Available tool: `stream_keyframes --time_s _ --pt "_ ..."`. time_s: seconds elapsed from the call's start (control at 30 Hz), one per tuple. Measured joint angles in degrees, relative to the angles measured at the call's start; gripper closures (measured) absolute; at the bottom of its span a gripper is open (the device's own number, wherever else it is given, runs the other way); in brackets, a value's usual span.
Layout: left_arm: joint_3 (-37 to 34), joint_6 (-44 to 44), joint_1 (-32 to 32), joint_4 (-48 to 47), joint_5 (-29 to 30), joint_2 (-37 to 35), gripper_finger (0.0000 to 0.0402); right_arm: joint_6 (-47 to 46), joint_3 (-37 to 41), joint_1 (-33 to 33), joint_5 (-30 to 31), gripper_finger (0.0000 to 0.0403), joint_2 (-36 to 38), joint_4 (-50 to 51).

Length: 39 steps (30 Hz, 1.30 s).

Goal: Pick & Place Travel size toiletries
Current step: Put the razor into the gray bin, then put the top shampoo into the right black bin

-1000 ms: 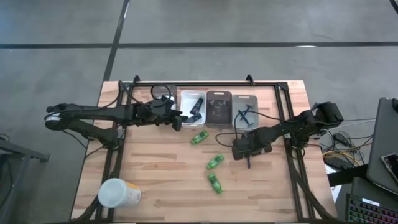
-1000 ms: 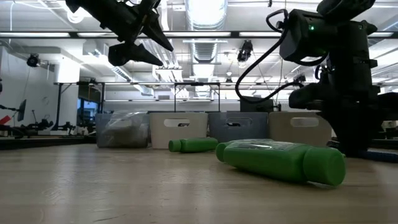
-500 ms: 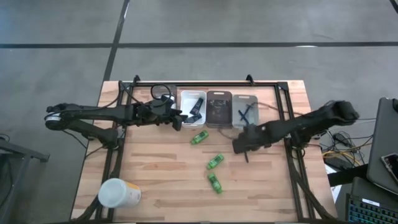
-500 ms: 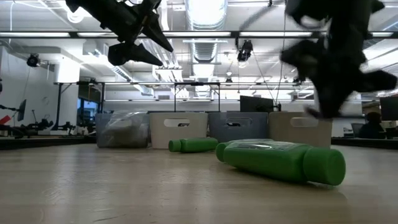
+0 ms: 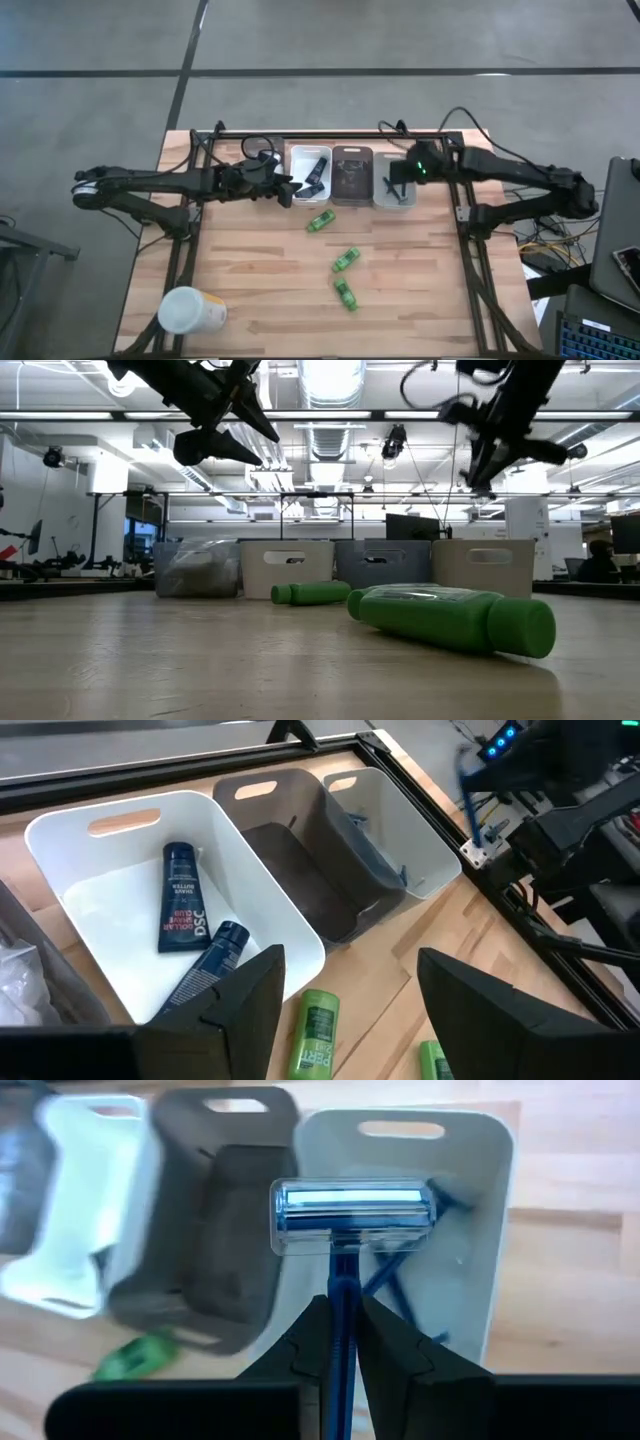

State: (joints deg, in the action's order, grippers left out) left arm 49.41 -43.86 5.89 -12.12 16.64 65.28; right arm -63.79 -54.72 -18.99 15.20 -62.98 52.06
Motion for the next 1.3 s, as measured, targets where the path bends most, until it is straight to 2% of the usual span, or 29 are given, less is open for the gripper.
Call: stream_keyframes --time_s 0.1,0.2,0.57,1.0,1.3 --pt "0.0 -0.3 0.0 0.0 0.0 0.0 0.0168 6.0 0.9 -6.3 -4.9 0.037 -3.1 -1.1" --pt "0.0 -1.1 0.0 -0.3 -0.1 0.0 0.0168 9.1 1.0 -9.1 -6.3 0.0366 -6.4 -1.7" --pt "0.0 -1.1 0.0 -0.5 -0.2 0.0 0.0168 9.3 1.0 -8.8 -7.0 0.0286 -14.9 -1.7" --pt "0.0 -1.0 0.0 -0.5 -0.2 0.0 0.0168 9.8 1.0 -7.8 -7.9 0.0221 -12.5 -2.0" --pt "0.0 0.2 0.0 -0.9 -0.2 0.0 0.0168 6.8 0.9 -6.3 -12.4 0.0199 -11.2 -1.9"
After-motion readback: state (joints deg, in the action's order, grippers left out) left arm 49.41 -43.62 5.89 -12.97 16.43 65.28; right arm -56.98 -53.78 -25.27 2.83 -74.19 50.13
